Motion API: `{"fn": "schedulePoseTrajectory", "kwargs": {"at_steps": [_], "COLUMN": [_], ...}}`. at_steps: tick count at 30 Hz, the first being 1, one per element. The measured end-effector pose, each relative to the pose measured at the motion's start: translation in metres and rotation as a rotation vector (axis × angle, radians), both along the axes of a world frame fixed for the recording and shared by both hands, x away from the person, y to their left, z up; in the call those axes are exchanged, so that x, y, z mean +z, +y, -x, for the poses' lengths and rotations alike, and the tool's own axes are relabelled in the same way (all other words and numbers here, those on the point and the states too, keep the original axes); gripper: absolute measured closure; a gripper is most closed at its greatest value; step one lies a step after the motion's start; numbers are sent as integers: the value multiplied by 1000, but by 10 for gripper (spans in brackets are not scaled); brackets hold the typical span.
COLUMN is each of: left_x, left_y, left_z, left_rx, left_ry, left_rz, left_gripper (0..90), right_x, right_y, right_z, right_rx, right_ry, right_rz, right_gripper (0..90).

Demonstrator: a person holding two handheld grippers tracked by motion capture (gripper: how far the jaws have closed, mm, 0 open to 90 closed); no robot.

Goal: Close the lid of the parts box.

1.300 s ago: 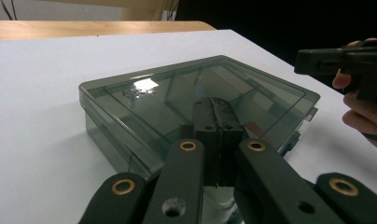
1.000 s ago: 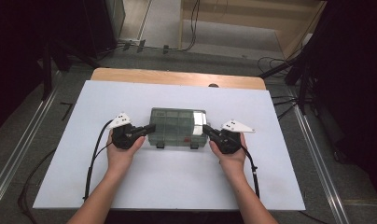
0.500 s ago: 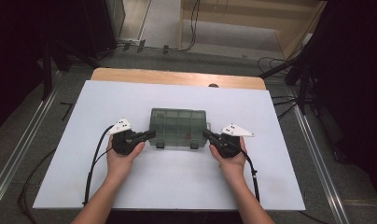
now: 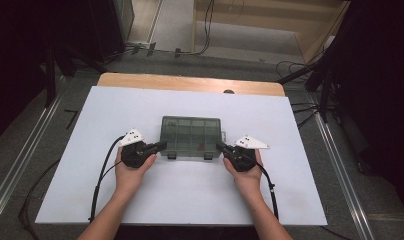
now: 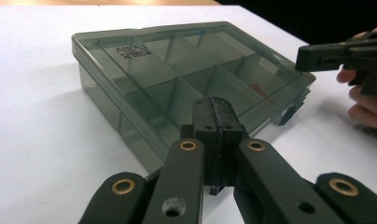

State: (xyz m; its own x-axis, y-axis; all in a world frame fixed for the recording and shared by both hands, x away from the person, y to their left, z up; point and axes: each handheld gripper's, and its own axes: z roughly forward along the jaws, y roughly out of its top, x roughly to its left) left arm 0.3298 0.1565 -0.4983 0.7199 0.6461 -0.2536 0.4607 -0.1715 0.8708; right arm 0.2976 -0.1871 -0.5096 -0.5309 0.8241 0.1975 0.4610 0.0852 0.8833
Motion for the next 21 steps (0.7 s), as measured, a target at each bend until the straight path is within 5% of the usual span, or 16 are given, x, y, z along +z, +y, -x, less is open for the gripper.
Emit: {"fn": "schedulePoseTrajectory", "kwargs": {"at_steps": [7,9,16,20,21], "left_x": [0,1,6,10,11], "left_y": [0,2,4,5,7], "left_z": [1,1,7,10,11], "left_rx": [8,-1,-11,14,10], "left_ry": [1,-2,-38,-29,-36], "left_rz": [5,12,26,-4,8], "left_gripper": [895,863,410,45,31], "right_x": [0,0,6,11,12], "right_y": [0,0,-6,-13,-15], "right_z": [0,0,4,8,9], "right_rx": [-3,23,50,67,71], "right_ry": [-4,-2,-17,-28,-39], "right_rz": [-1,-14,-38,-70,-68], "right_gripper": [866,749,116,0,0]}}
